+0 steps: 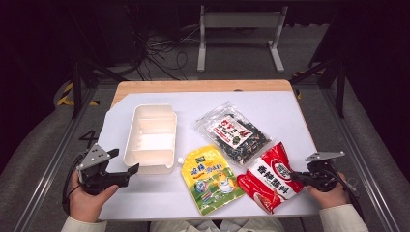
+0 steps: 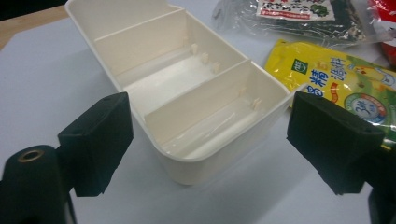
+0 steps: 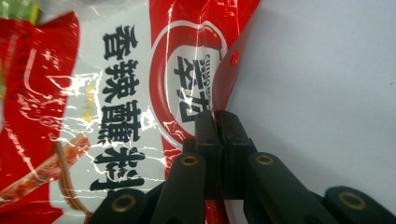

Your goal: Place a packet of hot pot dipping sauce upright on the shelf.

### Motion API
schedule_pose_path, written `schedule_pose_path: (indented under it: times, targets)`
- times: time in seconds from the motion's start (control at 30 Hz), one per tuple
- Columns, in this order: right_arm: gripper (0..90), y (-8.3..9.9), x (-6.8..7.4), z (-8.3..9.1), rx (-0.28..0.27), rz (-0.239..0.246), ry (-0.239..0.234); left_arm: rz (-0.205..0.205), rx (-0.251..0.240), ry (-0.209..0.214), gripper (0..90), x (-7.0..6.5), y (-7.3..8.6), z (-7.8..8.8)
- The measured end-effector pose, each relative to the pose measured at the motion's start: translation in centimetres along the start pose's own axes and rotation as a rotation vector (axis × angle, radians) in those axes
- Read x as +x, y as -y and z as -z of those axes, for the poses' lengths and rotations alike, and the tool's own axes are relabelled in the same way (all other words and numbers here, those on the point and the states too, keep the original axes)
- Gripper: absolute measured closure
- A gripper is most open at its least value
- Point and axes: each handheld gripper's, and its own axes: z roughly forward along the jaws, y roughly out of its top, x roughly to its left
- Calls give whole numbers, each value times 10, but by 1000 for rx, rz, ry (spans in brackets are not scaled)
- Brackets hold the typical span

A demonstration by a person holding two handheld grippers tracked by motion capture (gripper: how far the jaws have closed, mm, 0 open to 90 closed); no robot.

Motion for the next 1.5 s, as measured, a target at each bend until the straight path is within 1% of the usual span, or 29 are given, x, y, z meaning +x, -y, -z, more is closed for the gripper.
schedule_pose_path:
  times: [0.1,0.17,0.2,0.3,0.33,0.37,0.43,0.47,0.5,0.57,0.6,0.67,0.73,0.77,0.83,0.87,0.9,0.93,1.0,1.03,1.17,1.27,1.43,1.5]
  targets:
    - [873,-1,-1,13,-33,-9,-24,-14,-10,14,183,-2,-2,2]
    - [873,-2,1,22,-59,-6,-28,-10,-15,21,194,-3,-3,2]
    - [874,-4,2,31,-81,5,-30,-12,-5,29,194,-5,-4,2]
    - [875,-8,7,43,-114,22,-38,5,0,63,198,-6,-6,1]
    - [875,-8,7,43,-114,22,-38,5,0,63,224,-6,-6,1]
    - [876,-11,11,53,-146,39,-40,1,-4,78,231,-7,-8,1]
    - [877,-14,15,61,-170,52,-45,5,-13,77,236,-9,-9,2]
    - [876,-15,17,66,-186,58,-57,5,-13,77,236,-9,-9,2]
    - [876,-15,17,66,-186,58,-57,-5,-12,78,236,-9,-10,2]
    - [877,-17,20,74,-220,61,-79,-12,-13,80,232,-10,-12,1]
    - [878,-18,21,78,-236,66,-95,-8,-10,81,227,-11,-12,1]
    - [879,-19,25,85,-257,79,-110,-15,-10,80,219,-12,-13,-1]
    - [879,-20,27,87,-263,84,-117,-15,-8,79,219,-13,-14,-1]
    - [880,-21,30,91,-270,93,-127,-17,-9,83,218,-14,-14,-2]
    - [880,-24,37,98,-281,125,-130,-21,-7,82,212,-15,-16,-3]
    - [880,-25,40,100,-287,138,-123,-21,-7,82,211,-15,-16,-3]
    - [880,-26,41,102,-290,149,-121,-30,-11,80,211,-16,-18,-4]
    - [880,-26,41,102,-290,149,-121,-30,-11,80,211,-16,-18,-4]
    - [880,-29,44,105,-297,161,-101,-33,-17,76,217,-19,-20,-4]
    - [881,-30,44,106,-297,164,-96,-34,-20,81,234,-19,-21,-5]
    - [881,-34,44,109,-303,174,-90,-32,-19,99,242,-22,-24,-7]
    - [881,-37,45,111,-304,183,-93,-46,-24,111,242,-26,-28,-8]
    - [880,-46,51,114,-308,218,-92,-65,-43,129,237,-34,-34,-12]
    - [881,-50,54,114,-308,229,-97,-70,-55,146,240,-38,-37,-15]
